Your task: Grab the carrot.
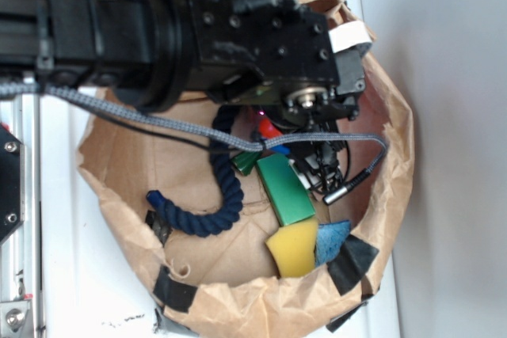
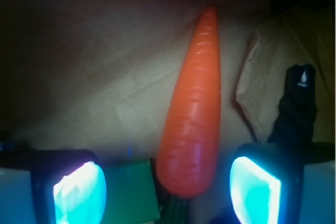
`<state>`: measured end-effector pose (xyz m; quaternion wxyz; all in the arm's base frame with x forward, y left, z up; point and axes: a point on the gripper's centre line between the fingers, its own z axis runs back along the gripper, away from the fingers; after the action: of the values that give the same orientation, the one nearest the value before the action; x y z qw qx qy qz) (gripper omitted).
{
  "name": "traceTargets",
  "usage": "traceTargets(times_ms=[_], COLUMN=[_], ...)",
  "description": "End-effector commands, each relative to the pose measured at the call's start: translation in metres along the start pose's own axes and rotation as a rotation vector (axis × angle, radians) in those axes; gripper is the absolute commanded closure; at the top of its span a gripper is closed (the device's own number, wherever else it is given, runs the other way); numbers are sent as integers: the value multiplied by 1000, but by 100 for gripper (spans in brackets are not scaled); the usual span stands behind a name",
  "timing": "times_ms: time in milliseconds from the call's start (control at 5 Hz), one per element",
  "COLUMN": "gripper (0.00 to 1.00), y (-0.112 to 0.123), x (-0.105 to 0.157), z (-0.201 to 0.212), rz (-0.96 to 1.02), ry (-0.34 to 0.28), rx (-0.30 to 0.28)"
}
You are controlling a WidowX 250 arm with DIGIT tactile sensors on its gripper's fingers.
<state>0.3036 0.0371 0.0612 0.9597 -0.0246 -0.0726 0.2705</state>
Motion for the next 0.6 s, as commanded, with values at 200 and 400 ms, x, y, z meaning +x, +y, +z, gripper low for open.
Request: traceTargets(times_ms=[200, 400], gripper=[0, 0], y=[-5, -12], x=[16, 14], z=[-20, -31], rz=[50, 41], ry=[-66, -76], rx=[16, 34])
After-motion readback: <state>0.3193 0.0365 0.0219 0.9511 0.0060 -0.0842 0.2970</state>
